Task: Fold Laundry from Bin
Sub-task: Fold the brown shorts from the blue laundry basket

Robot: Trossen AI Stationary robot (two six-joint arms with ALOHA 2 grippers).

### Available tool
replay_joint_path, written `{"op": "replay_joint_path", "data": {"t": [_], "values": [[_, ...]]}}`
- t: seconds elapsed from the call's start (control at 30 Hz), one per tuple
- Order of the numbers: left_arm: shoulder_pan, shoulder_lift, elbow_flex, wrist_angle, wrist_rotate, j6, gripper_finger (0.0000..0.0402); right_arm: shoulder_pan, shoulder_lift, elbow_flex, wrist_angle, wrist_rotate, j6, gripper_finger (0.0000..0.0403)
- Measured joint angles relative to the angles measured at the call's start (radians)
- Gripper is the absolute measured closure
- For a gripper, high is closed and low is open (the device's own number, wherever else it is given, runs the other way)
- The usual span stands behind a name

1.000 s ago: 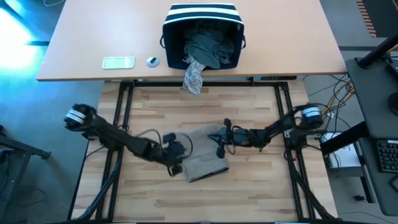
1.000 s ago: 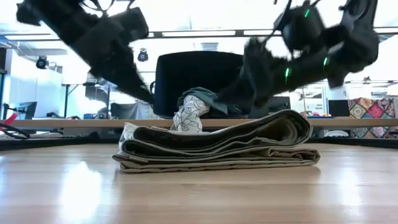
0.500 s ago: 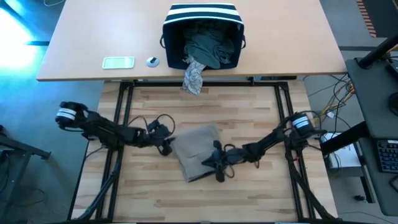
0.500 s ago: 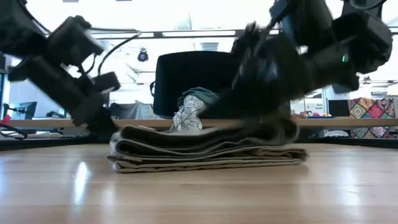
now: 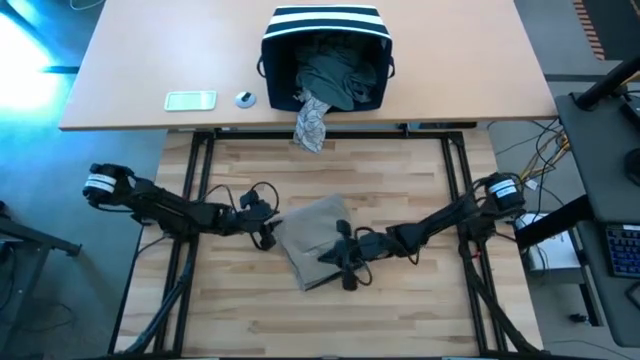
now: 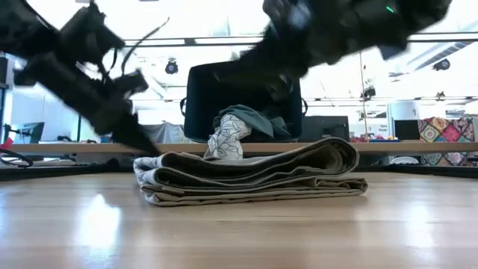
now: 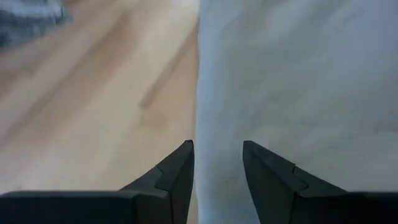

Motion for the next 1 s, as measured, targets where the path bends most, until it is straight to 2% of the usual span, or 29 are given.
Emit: {"op": "replay_joint_path", "data": {"t": [0.1,0.27,0.37,0.53,0.6,0.77,1.0], "values": [[-0.006,-0.069,0.063,-0.088,0.001,0.032,0.0278,-0.032,0.019,0.073,-0.115,0.015,-0.007,0.0394],[-0.065,-0.2,0.099,-0.134,0.0,0.079,0.0278,-0.101,0.119,0.299,-0.561,0.032,0.061,0.0394],[-0.124,-0.26,0.078,-0.067,-0.003,0.087,0.0278,-0.133,0.193,0.428,-0.758,0.03,0.094,0.0394],[-0.256,-0.338,0.029,0.017,-0.038,0.089,0.0278,-0.146,0.319,0.547,-0.918,-0.053,0.089,0.0394],[-0.309,-0.336,0.019,0.092,-0.065,0.105,0.0278,-0.15,0.332,0.567,-0.967,-0.077,0.097,0.0394],[-0.41,-0.339,-0.001,0.134,-0.152,0.14,0.0278,-0.203,0.312,0.538,-1.12,-0.084,0.115,0.0394],[-0.432,-0.309,0.0,0.16,-0.164,0.117,0.0278,-0.384,0.139,0.374,-1.291,-0.053,0.069,0.0394]]}}
